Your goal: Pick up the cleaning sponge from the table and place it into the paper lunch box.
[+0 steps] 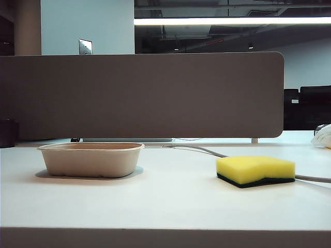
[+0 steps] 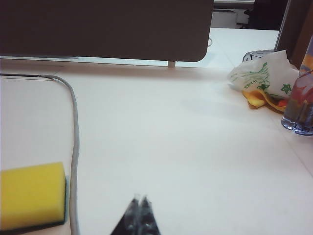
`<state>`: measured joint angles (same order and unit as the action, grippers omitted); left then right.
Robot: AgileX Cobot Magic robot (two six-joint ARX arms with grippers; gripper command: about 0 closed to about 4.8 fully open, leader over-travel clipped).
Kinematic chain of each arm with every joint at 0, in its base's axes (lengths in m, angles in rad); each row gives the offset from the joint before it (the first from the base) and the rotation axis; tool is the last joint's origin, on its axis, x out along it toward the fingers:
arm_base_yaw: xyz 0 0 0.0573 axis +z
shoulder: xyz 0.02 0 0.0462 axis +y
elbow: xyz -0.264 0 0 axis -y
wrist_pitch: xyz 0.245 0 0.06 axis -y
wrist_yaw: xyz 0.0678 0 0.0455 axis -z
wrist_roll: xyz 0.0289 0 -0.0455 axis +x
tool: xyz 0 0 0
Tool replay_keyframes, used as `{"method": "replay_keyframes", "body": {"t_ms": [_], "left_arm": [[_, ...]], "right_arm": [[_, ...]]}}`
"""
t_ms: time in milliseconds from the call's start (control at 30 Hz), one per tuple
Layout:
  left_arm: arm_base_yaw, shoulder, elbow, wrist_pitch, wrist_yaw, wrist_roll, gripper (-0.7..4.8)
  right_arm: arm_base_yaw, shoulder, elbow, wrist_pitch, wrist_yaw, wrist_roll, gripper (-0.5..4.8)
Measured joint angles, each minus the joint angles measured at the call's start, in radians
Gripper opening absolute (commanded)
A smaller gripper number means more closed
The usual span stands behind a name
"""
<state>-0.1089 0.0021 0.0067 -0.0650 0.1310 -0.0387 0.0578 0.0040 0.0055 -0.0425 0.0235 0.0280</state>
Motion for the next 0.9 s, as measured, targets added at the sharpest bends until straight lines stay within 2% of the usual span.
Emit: {"method": "replay_keyframes", "body": {"t_ms": [400, 566, 733, 833, 899], "left_arm": [[-0.011, 0.000, 0.000, 0.000, -0.001, 0.000, -0.05], [-0.139, 0.026, 0.000, 0.001, -0.003, 0.000, -0.05], [-0.298, 0.082, 0.000, 0.000, -0.002, 0.000, -0.05], [-0.365, 0.119, 0.000, 0.000, 0.000, 0.000, -0.05], [-0.390, 0.147, 0.000, 0.000, 0.002, 0.000, -0.05]], "right_arm": [[0.000, 0.000, 0.000, 0.000, -0.001, 0.001, -0.05], [0.000, 0.000, 0.000, 0.002, -0.075, 0.114, -0.05], [0.000, 0.001, 0.015, -0.001, -0.225, 0.290, -0.06], [0.000, 0.001, 0.085, -0.043, -0.338, 0.411, -0.06], [0.000, 0.004, 0.159, -0.089, -0.360, 0.454, -0.06]]}}
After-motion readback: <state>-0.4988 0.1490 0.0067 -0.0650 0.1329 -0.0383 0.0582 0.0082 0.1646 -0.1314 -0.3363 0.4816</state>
